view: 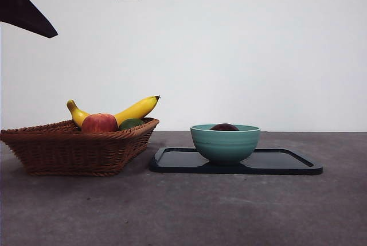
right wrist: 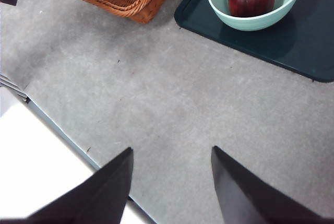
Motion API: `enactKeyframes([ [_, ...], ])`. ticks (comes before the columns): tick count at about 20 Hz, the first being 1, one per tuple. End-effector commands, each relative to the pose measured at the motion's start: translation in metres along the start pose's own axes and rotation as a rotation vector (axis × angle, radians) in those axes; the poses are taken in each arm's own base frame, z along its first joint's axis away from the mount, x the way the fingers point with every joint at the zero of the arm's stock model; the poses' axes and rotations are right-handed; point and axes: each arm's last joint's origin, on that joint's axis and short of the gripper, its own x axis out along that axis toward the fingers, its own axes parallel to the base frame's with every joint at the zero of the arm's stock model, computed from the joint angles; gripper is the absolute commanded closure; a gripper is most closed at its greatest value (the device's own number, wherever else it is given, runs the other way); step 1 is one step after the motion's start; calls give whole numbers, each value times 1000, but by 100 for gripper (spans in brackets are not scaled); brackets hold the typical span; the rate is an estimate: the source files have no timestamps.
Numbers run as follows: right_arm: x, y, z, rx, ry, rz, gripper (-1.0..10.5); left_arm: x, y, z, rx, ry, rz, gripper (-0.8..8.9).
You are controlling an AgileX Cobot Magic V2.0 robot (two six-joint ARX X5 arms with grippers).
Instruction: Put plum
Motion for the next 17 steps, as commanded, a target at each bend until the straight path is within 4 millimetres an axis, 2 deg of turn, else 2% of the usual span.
enactKeyframes([
  [1, -1, 1, 3, -20, -13, 8, 708, 0, -1, 3, 12, -6, -8, 440],
  [5, -1, 1, 5, -25, -24, 9, 708, 0, -1, 5, 6, -29, -5, 442],
  [9, -1, 1, 5, -28, -29, 9, 708, 1, -4, 23, -12, -155, 30, 439],
  [13, -1, 1, 6, -32, -36, 9, 708, -1, -15, 55, 40, -257, 137, 406],
  [17, -1, 1, 6, -33, -40, 9, 708, 9, -17, 103, 51, -274, 178, 407],
])
